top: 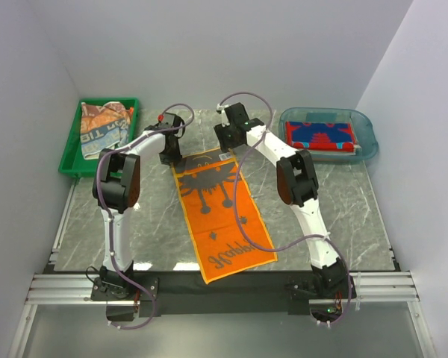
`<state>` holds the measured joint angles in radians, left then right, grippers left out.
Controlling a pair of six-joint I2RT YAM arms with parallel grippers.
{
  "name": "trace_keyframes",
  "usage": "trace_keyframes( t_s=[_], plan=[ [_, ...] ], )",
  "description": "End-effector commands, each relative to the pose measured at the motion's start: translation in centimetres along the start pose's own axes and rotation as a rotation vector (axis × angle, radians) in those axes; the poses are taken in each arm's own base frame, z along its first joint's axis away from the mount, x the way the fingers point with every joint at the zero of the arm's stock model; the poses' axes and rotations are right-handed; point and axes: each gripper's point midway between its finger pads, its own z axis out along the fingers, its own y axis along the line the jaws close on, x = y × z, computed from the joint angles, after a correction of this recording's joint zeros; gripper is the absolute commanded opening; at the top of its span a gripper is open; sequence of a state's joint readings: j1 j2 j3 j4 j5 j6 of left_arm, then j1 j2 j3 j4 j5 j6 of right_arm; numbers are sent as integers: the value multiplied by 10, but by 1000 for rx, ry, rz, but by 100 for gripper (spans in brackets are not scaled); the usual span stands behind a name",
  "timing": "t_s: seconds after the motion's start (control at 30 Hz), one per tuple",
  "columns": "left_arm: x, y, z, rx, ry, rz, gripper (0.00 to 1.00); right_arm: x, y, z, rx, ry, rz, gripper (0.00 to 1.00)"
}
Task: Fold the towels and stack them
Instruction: Fold the towel
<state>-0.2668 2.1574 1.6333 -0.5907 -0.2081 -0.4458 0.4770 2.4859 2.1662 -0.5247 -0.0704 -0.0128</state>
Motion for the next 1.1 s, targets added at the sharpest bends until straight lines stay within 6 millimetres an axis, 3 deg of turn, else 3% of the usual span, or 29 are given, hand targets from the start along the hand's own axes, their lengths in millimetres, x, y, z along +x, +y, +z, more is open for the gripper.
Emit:
trace_keyframes(
  t_s=[0.0,0.13,0.67,0.8,0.93,0.97,1.0,1.03,1.07],
  plan=[
    [36,1,19,-21,108,52,33,-14,-8,-4,32,-9,-12,60],
    [40,-4,20,-16,117,76,32,4,-9,7,42,61,-9,60],
    [52,-20,19,15,127,127,16,14,14,16,-27,122,-136,59],
    [52,-22,15,27,126,130,11,23,19,16,-57,154,-189,43],
    [54,-27,10,42,120,137,11,34,21,8,-79,171,-147,43],
    [57,-27,10,42,125,138,11,45,22,10,-89,192,-126,40],
    [58,-28,9,44,124,140,11,42,25,4,-104,185,-116,37],
    [61,-30,9,44,127,145,11,44,24,2,-103,191,-105,33],
    [61,-31,8,44,125,147,11,53,25,2,-98,216,-90,21]
  ],
)
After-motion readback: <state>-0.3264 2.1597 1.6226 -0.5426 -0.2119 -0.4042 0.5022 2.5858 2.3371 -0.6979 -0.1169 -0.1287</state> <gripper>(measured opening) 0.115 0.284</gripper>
